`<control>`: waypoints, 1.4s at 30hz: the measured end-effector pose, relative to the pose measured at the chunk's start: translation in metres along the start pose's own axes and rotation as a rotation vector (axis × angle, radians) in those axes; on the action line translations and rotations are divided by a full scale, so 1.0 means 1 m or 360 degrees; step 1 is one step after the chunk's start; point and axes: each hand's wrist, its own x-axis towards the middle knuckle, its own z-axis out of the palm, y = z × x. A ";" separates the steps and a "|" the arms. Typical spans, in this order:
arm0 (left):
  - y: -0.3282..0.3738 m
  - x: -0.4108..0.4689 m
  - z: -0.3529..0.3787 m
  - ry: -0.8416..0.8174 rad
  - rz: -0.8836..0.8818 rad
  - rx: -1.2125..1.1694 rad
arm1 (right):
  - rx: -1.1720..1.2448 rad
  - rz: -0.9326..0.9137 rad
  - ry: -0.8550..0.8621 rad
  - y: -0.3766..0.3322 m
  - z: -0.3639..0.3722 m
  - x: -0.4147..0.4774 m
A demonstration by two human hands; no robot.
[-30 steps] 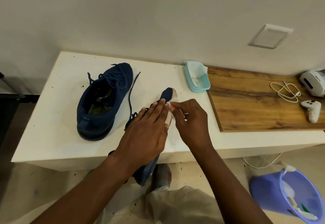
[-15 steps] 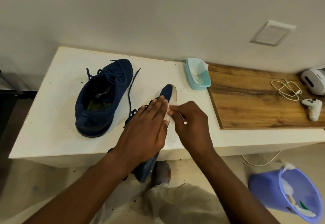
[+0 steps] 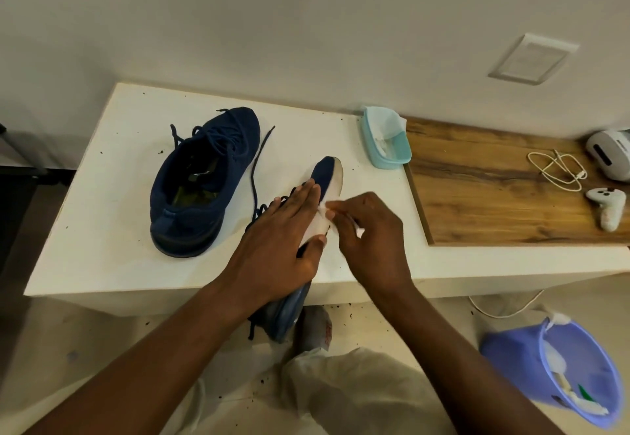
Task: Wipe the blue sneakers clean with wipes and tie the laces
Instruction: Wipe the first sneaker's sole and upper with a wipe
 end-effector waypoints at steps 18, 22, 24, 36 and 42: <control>0.006 -0.004 -0.012 -0.0161 -0.0050 -0.0099 | -0.0255 -0.0391 -0.0513 -0.020 -0.024 -0.017; 0.008 -0.004 -0.015 -0.0163 -0.0111 -0.0070 | -0.0492 -0.0174 -0.0333 -0.002 -0.026 0.014; 0.006 -0.004 -0.016 -0.0184 -0.0196 -0.0101 | -0.0439 -0.0176 -0.0270 -0.003 -0.019 0.014; 0.004 0.001 -0.009 -0.0118 -0.0145 -0.0149 | 0.0016 -0.0188 -0.0130 -0.016 -0.001 -0.003; 0.016 0.029 0.001 0.0011 -0.0079 -0.0221 | 0.0418 0.0164 0.0101 -0.004 -0.011 0.008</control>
